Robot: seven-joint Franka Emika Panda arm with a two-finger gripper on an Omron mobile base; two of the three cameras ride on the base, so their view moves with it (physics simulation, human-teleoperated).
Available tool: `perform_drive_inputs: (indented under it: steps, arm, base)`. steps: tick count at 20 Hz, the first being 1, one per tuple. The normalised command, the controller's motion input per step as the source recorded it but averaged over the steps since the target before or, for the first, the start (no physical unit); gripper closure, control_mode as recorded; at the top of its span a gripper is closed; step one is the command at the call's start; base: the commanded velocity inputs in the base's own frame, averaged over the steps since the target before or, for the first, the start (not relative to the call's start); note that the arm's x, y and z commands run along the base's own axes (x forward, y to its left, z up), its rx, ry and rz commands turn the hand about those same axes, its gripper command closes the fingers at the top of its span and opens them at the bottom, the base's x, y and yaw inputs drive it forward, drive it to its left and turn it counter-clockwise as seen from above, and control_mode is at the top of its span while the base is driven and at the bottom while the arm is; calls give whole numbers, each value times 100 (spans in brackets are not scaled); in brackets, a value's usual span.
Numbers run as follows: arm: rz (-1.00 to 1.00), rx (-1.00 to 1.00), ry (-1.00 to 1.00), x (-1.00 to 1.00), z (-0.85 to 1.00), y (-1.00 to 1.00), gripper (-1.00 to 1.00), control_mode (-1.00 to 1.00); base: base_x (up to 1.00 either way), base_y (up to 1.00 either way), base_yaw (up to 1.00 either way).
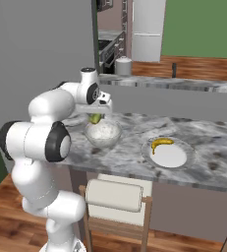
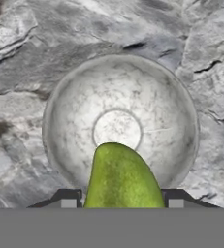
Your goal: Take the fruits from the plate on the dining counter and place two fruits in each bowl.
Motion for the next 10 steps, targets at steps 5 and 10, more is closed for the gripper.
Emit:
perform_drive_inputs:
  steps: [5, 10]
  arm:
    - [0, 0, 0, 40, -47, -1, 100, -100]
    - [1, 0, 0, 37, -41, -2, 100, -100]
  base:
    - [0, 0, 0]
    - [0, 0, 0]
